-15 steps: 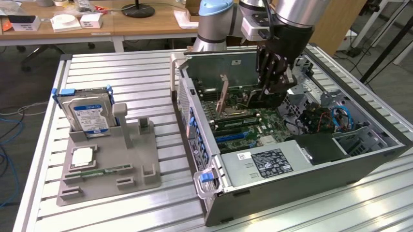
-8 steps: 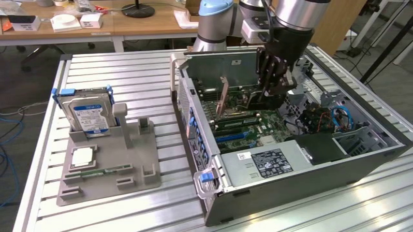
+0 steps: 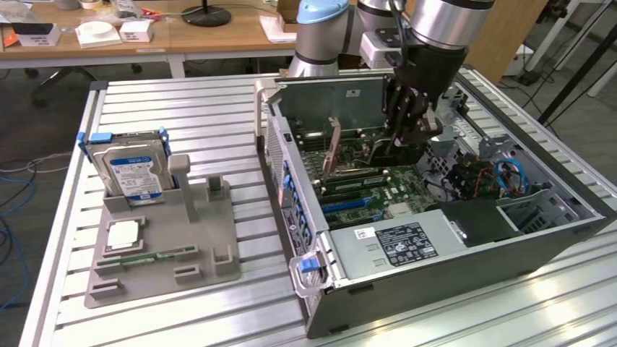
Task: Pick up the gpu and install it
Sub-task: 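Insert the gpu into the slot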
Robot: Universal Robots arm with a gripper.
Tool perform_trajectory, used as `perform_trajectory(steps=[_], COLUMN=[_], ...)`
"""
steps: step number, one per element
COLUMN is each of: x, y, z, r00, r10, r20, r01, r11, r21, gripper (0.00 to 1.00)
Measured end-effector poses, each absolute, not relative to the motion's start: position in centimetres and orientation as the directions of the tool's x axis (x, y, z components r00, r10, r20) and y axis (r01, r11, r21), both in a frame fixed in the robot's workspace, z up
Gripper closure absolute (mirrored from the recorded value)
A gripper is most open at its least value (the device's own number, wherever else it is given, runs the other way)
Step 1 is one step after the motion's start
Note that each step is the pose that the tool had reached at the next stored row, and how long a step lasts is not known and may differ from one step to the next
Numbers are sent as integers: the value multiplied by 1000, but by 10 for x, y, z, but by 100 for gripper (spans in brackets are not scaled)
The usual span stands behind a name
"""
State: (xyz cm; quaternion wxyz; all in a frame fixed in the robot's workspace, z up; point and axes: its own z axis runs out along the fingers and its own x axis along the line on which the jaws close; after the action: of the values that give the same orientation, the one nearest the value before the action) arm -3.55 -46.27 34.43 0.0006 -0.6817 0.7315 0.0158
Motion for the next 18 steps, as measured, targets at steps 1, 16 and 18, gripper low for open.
perform_trajectory(steps=[1, 16, 18], x=[-35, -35, -35], y=[-463, -463, -463], z=[344, 338, 337], r00=[-71, -71, -71], r10=[-997, -997, -997], r20=[-22, -22, -22], r01=[-997, -997, -997], r11=[70, 70, 70], r21=[22, 22, 22], gripper=[74, 74, 74])
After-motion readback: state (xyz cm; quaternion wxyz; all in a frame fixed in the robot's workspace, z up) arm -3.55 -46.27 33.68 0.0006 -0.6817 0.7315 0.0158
